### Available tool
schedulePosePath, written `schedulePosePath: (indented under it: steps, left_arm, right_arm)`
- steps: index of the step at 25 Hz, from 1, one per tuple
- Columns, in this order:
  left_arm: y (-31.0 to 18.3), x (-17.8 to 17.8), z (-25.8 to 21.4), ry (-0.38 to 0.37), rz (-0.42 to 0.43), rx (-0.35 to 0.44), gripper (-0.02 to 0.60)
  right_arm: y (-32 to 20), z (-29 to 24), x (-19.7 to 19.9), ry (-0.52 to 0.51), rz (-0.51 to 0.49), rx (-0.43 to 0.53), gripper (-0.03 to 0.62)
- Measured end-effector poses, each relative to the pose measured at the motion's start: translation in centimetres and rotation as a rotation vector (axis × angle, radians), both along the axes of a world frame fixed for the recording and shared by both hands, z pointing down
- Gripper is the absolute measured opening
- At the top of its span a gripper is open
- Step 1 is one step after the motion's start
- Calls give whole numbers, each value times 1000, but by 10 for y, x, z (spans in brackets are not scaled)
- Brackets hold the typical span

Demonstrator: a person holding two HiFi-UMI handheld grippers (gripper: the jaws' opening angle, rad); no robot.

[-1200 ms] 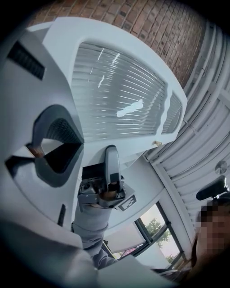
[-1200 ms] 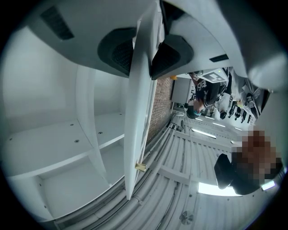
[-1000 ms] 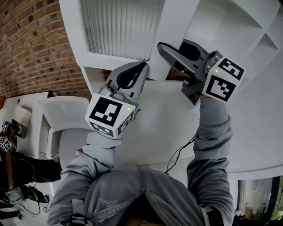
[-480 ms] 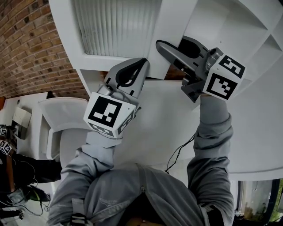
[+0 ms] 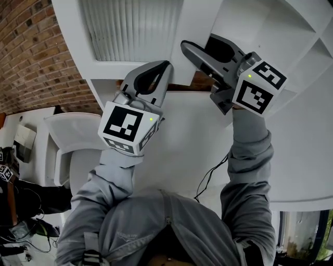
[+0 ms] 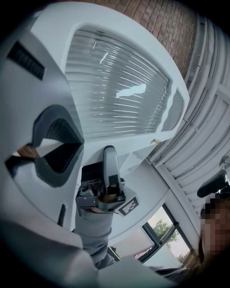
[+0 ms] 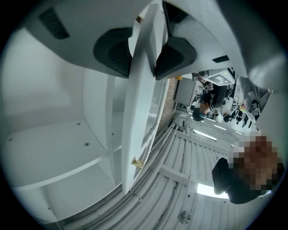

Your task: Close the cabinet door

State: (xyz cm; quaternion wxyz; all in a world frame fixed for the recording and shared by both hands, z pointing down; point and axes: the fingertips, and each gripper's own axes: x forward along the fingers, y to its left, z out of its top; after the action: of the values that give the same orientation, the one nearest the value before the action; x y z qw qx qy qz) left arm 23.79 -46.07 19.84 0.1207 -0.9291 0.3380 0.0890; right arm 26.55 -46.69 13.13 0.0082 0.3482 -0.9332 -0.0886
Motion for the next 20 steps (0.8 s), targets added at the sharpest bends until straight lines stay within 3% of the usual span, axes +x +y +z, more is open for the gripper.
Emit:
schedulePosePath:
  steps: [20]
  left_arm:
    - [-27, 4, 0, -11, -37, -3, 3]
  right_arm:
    - [-21, 5, 34, -34, 136, -15, 169]
